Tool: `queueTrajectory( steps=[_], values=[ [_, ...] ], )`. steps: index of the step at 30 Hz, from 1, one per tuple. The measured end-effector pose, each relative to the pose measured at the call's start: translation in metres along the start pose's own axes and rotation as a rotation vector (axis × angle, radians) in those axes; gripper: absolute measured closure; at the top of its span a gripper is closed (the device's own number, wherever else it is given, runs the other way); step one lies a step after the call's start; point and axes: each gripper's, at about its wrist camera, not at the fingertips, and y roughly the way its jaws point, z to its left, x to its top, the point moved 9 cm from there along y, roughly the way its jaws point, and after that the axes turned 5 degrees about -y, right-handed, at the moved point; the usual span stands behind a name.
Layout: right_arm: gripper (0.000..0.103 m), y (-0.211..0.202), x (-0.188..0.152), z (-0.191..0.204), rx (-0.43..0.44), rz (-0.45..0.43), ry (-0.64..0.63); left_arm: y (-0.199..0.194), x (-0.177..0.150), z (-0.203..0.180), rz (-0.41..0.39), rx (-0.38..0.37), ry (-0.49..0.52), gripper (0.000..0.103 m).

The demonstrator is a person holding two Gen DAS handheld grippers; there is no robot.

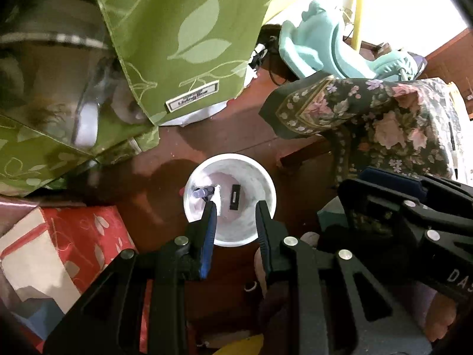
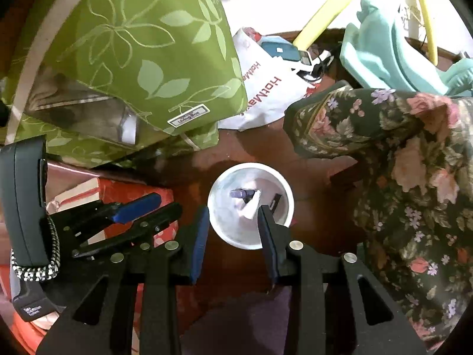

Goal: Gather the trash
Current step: 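Carry spray bottle and toothpaste to the white bin and open both grippers, then move both grippers back to the bed and grasp the tape roll with the left gripper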

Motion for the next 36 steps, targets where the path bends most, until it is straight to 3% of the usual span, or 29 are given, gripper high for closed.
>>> queueTrajectory(
  steps=[10, 20, 32, 36],
  values=[
    [0.072, -0.055, -0.007, -0.012, -0.038, -0.118, 0.006, -0.040, -0.001, -0.034, -0.076, -0.008, 0.068, 0.077],
    [0.072, -0.121, -0.022, -0.050, -0.115, -0.256, 0.039, -0.072, -0.007, -0.111, -0.137, -0.028, 0.189, 0.077],
    [0.072, -0.201, -0.061, -0.165, -0.207, -0.384, 0.191, -0.090, -0.009, -0.240, -0.182, -0.079, 0.373, 0.075],
    [0.072, -0.219, -0.080, -0.207, -0.235, -0.394, 0.241, -0.084, -0.011, -0.284, -0.172, -0.096, 0.432, 0.066]
  ],
)
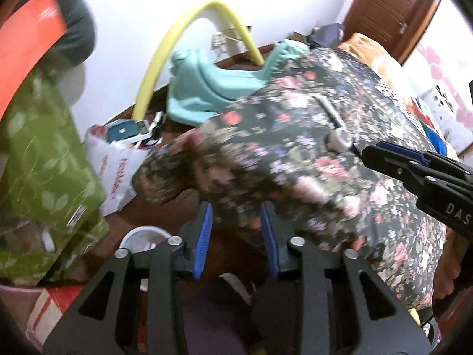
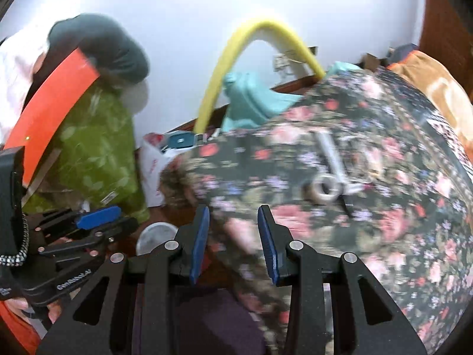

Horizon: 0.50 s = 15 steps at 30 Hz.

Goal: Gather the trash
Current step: 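Move both grippers back to the bed and grasp the tape roll with the left gripper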

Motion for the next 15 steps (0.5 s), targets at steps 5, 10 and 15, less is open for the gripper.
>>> queueTrajectory(
  steps=[5, 10, 15],
  values=[
    [0.072, -0.013, -0.004, -0.052, -0.026, -0.018, 0.063, 0.018, 0.017, -0.044, 0.028, -0.017, 0.066, 0.063],
    [0.071, -0.019, -0.013, -0.095, -0.061, -0.016, 0.094, 0.043, 0.036, -0.089, 0.046, -0.032, 0.130, 0.055],
    [0.053, -0.011, -0.024, -0.134, -0.082, 0.016, 0.120, 0.069, 0.043, -0.127, 0.081, -0.076, 0.163, 0.052]
  ],
)
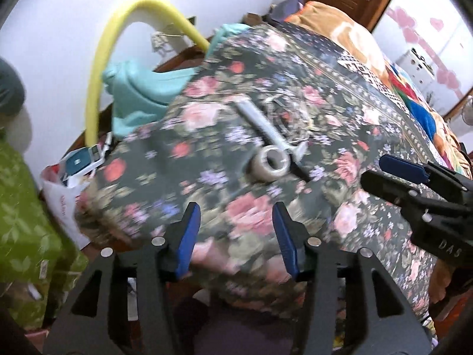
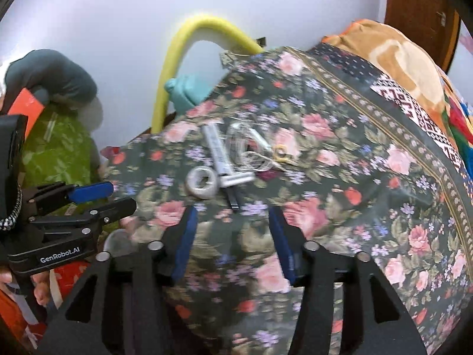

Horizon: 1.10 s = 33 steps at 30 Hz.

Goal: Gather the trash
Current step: 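Move both grippers back to the bed and grasp the tape roll with the left gripper, then grasp the Sharpie marker with the right gripper while the left gripper holds the tape roll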

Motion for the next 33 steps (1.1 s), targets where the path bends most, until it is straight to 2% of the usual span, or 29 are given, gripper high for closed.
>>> queueTrajectory(
  steps=[3, 8, 13, 17, 20, 21, 22, 25, 31, 32, 33],
  values=[
    [0.052, 0.011, -0.003, -0.020, -0.001, 0.023, 0.030, 0.018, 0.006, -0.017, 0.019, -0.020, 0.013, 0.048],
    [0.052, 0.026, -0.002, -0.041, 0.025, 0.040, 0.080, 0.049, 0.017, -0.034, 0.056, -0.030, 0.030, 0.047],
    [0.052, 0.039, 0.010, -0.049, 0.075, 0.046, 0.116, 0.071, 0.025, -0.034, 0.066, -0.007, 0.036, 0.047],
    [0.052, 0.049, 0.025, -0.048, 0.109, 0.042, 0.122, 0.086, 0.030, -0.025, 0.072, -0.011, -0.007, 0.047],
    [0.052, 0.057, 0.035, -0.043, 0.133, 0.046, 0.123, 0.084, 0.035, -0.021, 0.030, -0.015, -0.016, 0.047],
    [0.052, 0.058, 0.037, -0.040, 0.140, 0.045, 0.121, 0.084, 0.036, -0.020, 0.023, -0.014, -0.011, 0.053],
    [0.052, 0.059, 0.039, -0.037, 0.146, 0.044, 0.117, 0.083, 0.036, -0.019, 0.017, -0.011, 0.000, 0.063],
    [0.052, 0.061, 0.044, -0.024, 0.179, 0.041, 0.102, 0.080, 0.036, -0.013, 0.006, -0.013, 0.005, 0.063],
    [0.052, 0.067, 0.057, 0.013, 0.246, 0.036, 0.032, 0.064, 0.032, 0.019, -0.011, 0.000, -0.070, 0.063],
    [0.053, 0.069, 0.058, 0.018, 0.252, 0.036, 0.022, 0.062, 0.031, 0.023, -0.015, 0.003, -0.076, 0.063],
    [0.060, 0.072, 0.060, 0.024, 0.265, 0.038, 0.008, 0.059, 0.030, 0.027, -0.018, 0.003, -0.082, 0.063]
  ],
)
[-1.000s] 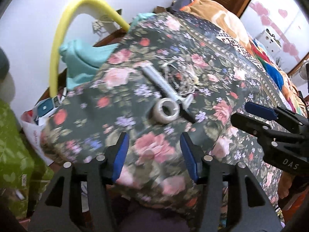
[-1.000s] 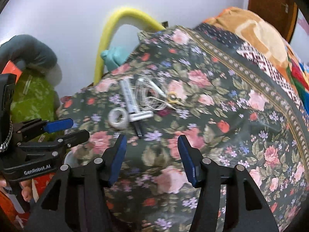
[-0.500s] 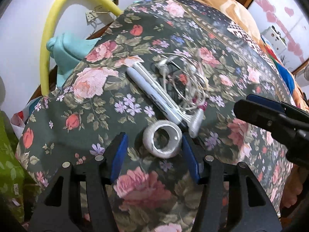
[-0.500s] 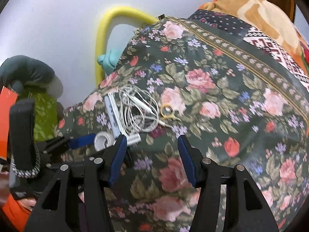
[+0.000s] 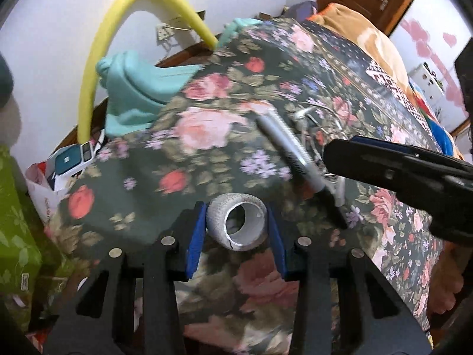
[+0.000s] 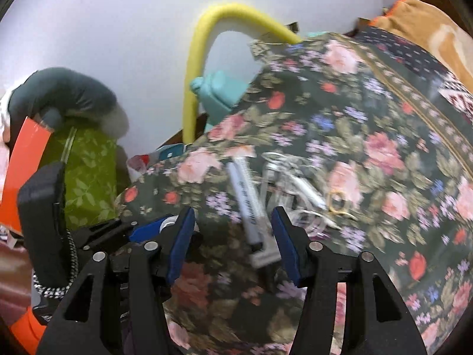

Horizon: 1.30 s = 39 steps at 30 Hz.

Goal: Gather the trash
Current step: 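Grasp the Sharpie marker with the right gripper while the left gripper holds the tape roll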

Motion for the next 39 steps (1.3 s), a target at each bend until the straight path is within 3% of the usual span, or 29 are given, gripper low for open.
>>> queueTrajectory(
  steps=[1, 6, 10, 14, 20, 22, 25, 31, 39],
  values=[
    [0.068, 0.004, 0.000, 0.003, 0.007, 0.008, -0.010, -0.003, -0.002, 0.005, -0.001, -0.002, -0.009, 0.063],
    [0.076, 0.036, -0.004, 0.006, -0.036, 0.074, -0.048, -0.005, -0.007, 0.021, 0.007, 0.010, -0.023, 0.063],
    [0.077, 0.040, -0.002, 0.003, -0.081, 0.067, -0.065, -0.004, -0.010, 0.027, 0.012, -0.005, -0.045, 0.063],
    [0.077, 0.051, -0.010, 0.000, -0.053, 0.129, -0.043, -0.004, -0.011, 0.029, 0.014, -0.018, -0.055, 0.063],
    [0.077, 0.059, -0.027, 0.008, -0.100, 0.155, -0.108, -0.006, -0.014, 0.031, 0.015, -0.023, -0.063, 0.063],
    [0.078, 0.061, -0.029, 0.012, -0.146, 0.137, -0.143, -0.009, -0.016, 0.031, 0.015, -0.028, -0.071, 0.063],
    [0.092, 0.060, -0.029, 0.014, -0.159, 0.142, -0.125, -0.019, -0.018, 0.033, 0.006, -0.025, -0.071, 0.063],
    [0.093, 0.035, -0.022, 0.021, -0.123, 0.099, -0.057, -0.051, -0.018, 0.036, -0.038, -0.014, -0.059, 0.063],
    [0.093, -0.019, -0.009, 0.054, -0.136, -0.001, -0.093, -0.101, -0.020, 0.045, -0.117, -0.007, -0.060, 0.063]
  ],
)
